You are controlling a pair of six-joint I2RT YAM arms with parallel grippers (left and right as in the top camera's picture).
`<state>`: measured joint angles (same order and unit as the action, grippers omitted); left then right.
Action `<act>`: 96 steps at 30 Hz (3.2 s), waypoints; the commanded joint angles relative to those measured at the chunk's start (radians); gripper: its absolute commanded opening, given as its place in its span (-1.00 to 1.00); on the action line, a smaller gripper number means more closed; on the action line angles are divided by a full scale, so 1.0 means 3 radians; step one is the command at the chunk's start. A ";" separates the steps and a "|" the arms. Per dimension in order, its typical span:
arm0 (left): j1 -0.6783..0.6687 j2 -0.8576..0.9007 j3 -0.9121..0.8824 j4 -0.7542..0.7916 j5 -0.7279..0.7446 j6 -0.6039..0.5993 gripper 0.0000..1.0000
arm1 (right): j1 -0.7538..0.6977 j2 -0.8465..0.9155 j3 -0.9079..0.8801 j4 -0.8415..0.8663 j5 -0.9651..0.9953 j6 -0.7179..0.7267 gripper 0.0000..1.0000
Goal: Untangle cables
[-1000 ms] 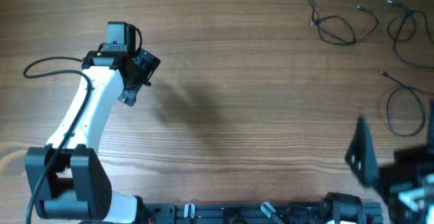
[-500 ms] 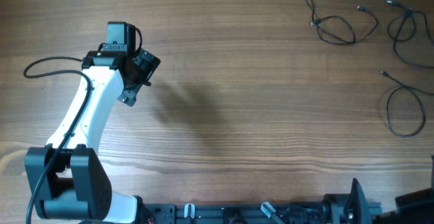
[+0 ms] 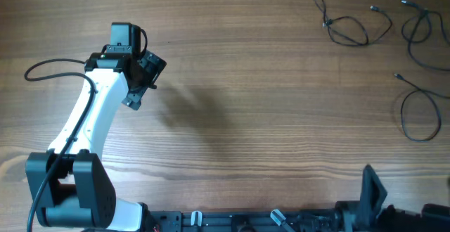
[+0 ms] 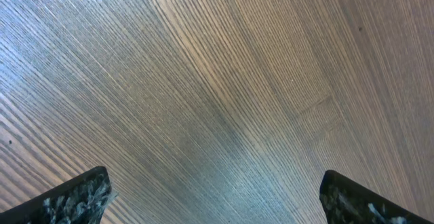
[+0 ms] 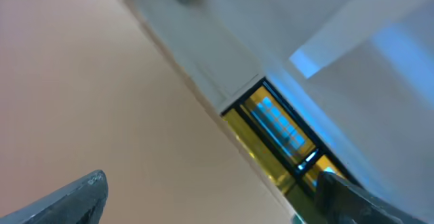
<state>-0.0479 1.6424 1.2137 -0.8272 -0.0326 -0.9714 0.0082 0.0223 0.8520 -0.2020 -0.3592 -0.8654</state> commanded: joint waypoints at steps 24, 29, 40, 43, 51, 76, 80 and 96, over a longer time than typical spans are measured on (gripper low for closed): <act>-0.0003 -0.0033 -0.0013 -0.0001 -0.0036 -0.0018 1.00 | 0.0018 0.0067 -0.2758 0.0874 0.0585 0.2272 0.99; -0.0003 -0.0033 -0.0013 -0.0001 -0.0034 -0.0018 1.00 | 0.0018 0.0083 -0.2822 0.0713 0.0636 0.2271 0.99; -0.0003 -0.0033 -0.0013 -0.0001 -0.0034 -0.0018 1.00 | 0.0018 0.0085 -0.2822 0.0716 0.0635 0.2271 1.00; -0.0003 -0.0033 -0.0013 -0.0001 -0.0034 -0.0018 1.00 | 0.0018 0.0085 -0.2822 0.0716 0.0635 0.2274 0.99; -0.0003 -0.0033 -0.0013 -0.0001 -0.0036 -0.0018 1.00 | 0.0017 -0.0065 -0.2822 0.0720 0.0635 0.2272 0.99; -0.0003 -0.0033 -0.0013 -0.0001 -0.0034 -0.0018 1.00 | 0.0015 -0.0065 -0.2823 0.0682 0.1120 0.3077 0.99; -0.0003 -0.0033 -0.0013 -0.0001 -0.0034 -0.0018 1.00 | 0.0015 -0.0065 -0.2823 0.0682 0.1122 0.3154 1.00; -0.0003 -0.0033 -0.0013 -0.0001 -0.0034 -0.0018 1.00 | 0.0017 -0.0058 -0.2823 0.0684 0.1119 0.3146 0.99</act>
<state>-0.0479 1.6424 1.2137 -0.8272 -0.0326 -0.9714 0.0082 0.0200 0.0067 0.0010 -0.0433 0.0605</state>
